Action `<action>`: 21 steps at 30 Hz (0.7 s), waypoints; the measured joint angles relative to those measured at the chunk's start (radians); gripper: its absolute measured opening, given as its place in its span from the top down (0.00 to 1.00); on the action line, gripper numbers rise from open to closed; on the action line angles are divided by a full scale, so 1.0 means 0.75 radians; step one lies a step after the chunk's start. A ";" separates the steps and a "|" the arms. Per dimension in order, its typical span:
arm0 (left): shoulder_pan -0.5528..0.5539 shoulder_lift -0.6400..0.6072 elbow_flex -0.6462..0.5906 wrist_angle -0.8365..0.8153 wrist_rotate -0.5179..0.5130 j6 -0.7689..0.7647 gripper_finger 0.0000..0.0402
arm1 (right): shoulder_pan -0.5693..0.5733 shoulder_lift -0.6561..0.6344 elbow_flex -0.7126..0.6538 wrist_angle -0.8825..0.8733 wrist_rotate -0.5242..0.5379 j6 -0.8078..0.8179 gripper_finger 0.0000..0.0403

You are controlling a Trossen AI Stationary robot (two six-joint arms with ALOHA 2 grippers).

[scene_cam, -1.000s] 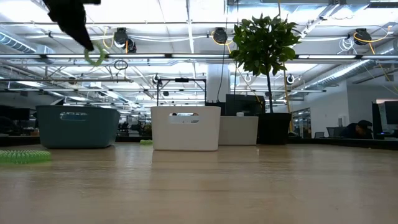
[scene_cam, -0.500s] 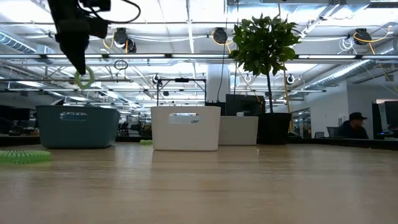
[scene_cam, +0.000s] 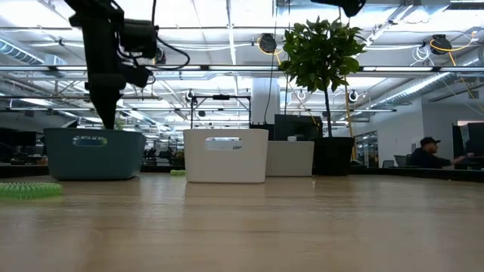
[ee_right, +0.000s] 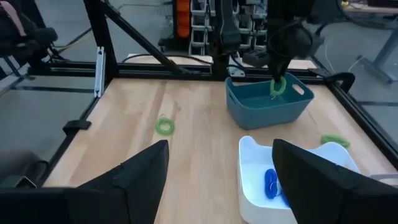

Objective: Sort spring keychains
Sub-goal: Put the green spring keychain into the blue bin

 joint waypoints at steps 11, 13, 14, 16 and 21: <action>0.013 0.118 -0.138 0.218 0.036 -0.011 0.97 | 0.000 -0.017 -0.120 0.098 -0.004 0.006 0.34; 0.013 0.131 -0.160 0.254 0.046 -0.013 0.97 | 0.000 -0.017 -0.147 0.140 -0.003 0.006 0.34; 0.013 0.136 -0.173 0.273 0.047 -0.016 0.97 | 0.000 -0.016 -0.158 0.167 -0.003 0.006 0.34; 0.014 0.142 -0.197 0.305 0.051 -0.019 0.97 | 0.000 -0.017 -0.177 0.210 -0.004 0.006 0.34; 0.015 0.145 -0.254 0.367 0.052 -0.022 0.97 | 0.000 -0.016 -0.224 0.264 -0.005 0.006 0.34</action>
